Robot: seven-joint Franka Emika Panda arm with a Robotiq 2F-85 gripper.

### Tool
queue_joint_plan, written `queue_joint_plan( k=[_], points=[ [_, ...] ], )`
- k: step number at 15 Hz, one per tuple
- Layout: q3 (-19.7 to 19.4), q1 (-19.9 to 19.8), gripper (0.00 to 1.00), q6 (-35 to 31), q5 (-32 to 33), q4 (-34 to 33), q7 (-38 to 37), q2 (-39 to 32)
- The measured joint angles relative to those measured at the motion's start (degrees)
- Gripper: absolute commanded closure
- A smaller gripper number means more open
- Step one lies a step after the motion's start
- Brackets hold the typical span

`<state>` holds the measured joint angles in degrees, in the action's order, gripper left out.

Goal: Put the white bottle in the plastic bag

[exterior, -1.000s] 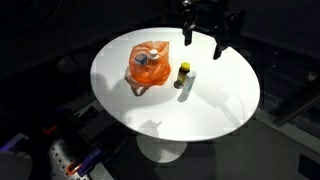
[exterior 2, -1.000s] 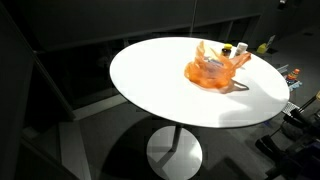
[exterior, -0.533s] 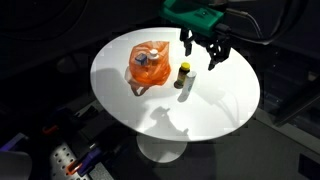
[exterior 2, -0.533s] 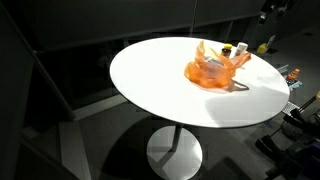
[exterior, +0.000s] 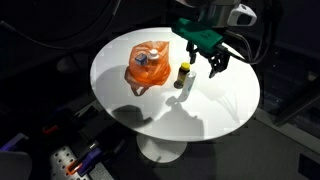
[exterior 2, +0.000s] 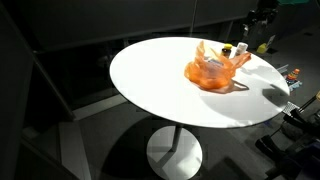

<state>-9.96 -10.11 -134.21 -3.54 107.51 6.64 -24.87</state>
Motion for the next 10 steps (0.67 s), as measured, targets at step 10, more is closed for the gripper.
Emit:
queue_joint_plan(
  k=[10],
  points=[
    [1.0, -0.1, 0.0, 1.6, 0.0, -4.0, -2.4, -4.2]
  ],
)
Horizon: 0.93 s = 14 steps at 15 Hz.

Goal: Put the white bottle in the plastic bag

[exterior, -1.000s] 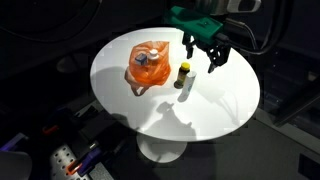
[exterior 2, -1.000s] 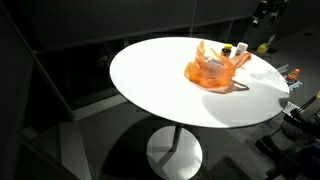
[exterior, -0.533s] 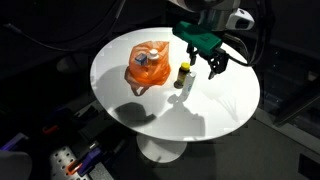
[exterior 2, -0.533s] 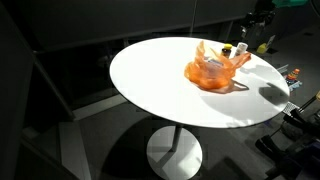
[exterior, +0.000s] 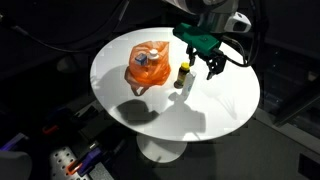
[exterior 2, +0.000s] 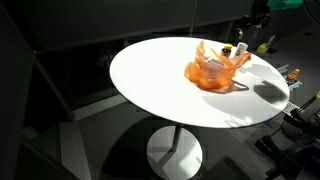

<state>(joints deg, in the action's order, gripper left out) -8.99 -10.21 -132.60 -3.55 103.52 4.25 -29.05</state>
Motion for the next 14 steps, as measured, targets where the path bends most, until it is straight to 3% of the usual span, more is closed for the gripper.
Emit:
queue_joint_plan(
  k=[7, 9, 10, 14],
  points=[
    [0.5, 0.0, 0.0, 0.0, 0.0, 0.0, 0.0, -1.7],
    [0.7, 0.0, 0.18, 0.0, 0.0, 0.0, 0.0, -2.1],
    [0.8, 0.0, 0.36, 0.0, 0.0, 0.0, 0.0, -2.3],
    [1.0, 0.0, 0.69, 0.0, 0.0, -0.2, 0.0, -2.9]
  ],
)
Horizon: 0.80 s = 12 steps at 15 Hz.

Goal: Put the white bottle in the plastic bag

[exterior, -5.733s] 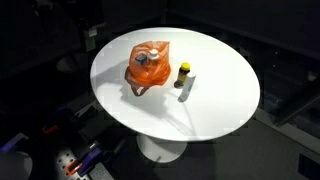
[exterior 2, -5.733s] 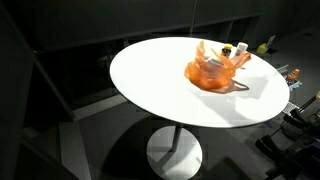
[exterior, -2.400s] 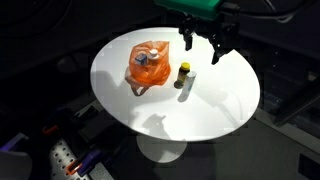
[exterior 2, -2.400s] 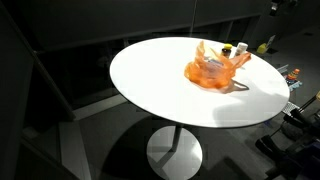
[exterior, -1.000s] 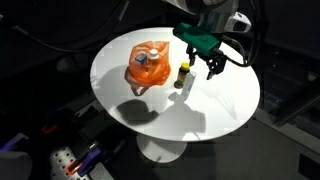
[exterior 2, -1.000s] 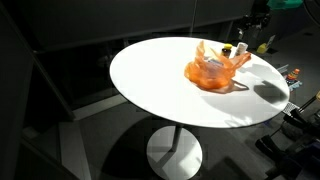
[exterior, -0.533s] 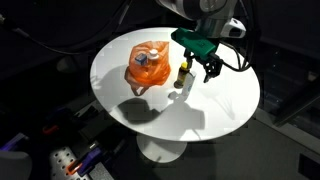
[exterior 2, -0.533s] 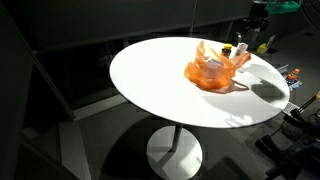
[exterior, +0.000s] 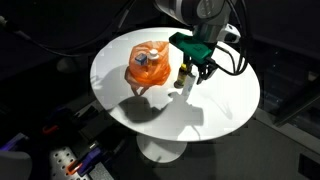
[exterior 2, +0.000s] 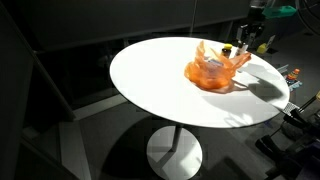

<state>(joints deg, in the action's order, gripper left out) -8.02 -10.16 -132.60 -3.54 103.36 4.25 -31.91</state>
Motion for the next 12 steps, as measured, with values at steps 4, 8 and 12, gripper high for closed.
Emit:
queue_joint_plan(
  k=[4, 8, 12],
  points=[
    [0.2, 0.3, 0.89, 0.0, 0.1, -0.8, 0.0, -0.6],
    [0.4, 1.2, 0.89, 0.0, 2.0, -0.7, 0.0, -0.4],
    [0.4, 3.4, 0.89, 0.0, 5.1, 1.4, -0.7, 3.2]
  ],
)
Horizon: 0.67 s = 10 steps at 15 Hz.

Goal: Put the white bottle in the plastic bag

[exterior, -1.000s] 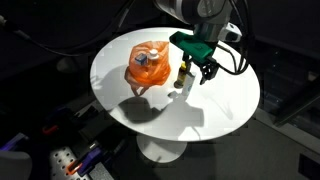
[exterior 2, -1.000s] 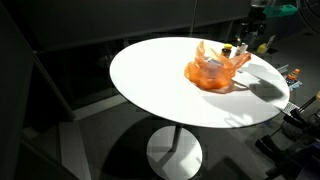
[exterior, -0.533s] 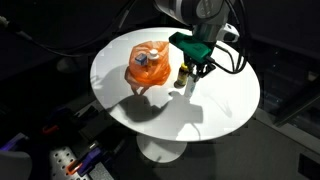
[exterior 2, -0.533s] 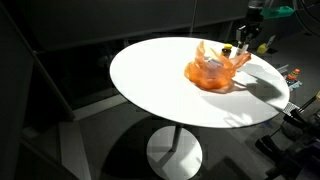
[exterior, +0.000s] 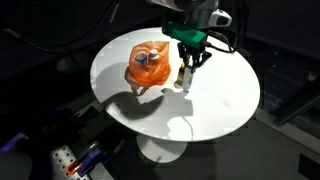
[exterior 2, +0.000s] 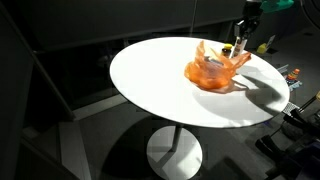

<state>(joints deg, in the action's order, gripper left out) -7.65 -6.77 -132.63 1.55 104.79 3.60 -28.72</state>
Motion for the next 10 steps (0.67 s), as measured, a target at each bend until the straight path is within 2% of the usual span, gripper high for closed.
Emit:
queue_joint_plan(
  k=[6, 10],
  points=[
    [0.3, 2.9, 0.9, -0.7, 3.3, 5.5, -0.3, 9.2],
    [2.2, 4.3, 0.89, -1.2, 4.6, 8.3, 0.2, 13.7]
  ],
)
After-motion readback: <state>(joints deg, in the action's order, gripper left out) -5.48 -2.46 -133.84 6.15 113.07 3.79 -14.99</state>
